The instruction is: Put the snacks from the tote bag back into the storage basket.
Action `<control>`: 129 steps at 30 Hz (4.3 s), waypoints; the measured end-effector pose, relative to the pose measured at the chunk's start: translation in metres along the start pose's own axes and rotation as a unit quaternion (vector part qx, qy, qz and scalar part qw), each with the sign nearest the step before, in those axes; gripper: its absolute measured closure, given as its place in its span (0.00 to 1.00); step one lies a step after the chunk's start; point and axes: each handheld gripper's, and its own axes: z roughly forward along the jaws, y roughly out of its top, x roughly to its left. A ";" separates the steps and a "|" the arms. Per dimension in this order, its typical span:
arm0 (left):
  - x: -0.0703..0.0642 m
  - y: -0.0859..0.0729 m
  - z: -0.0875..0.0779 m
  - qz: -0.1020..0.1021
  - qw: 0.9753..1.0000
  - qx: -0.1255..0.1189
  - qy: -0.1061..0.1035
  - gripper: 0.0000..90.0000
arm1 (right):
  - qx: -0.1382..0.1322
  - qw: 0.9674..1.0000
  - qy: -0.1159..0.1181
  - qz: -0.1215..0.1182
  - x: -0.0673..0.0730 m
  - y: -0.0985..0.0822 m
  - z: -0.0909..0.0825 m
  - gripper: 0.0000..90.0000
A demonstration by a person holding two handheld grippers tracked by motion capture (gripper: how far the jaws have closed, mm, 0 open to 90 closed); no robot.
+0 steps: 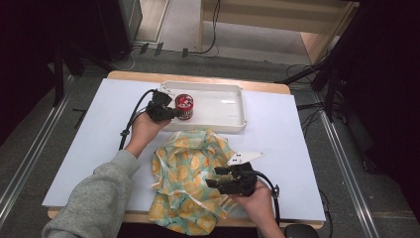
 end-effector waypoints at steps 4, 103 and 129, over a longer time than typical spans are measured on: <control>0.001 0.000 -0.001 0.000 1.000 -0.001 0.002 1.00 | 0.000 1.000 0.001 0.001 0.000 0.000 0.000 0.48; 0.019 -0.001 -0.033 -0.041 0.998 0.018 -0.038 0.50 | -0.001 1.000 -0.005 0.005 0.000 -0.002 -0.001 0.48; -0.020 -0.038 -0.057 -0.013 0.997 0.023 -0.079 0.44 | 0.001 1.000 -0.007 0.004 0.001 -0.002 -0.001 0.48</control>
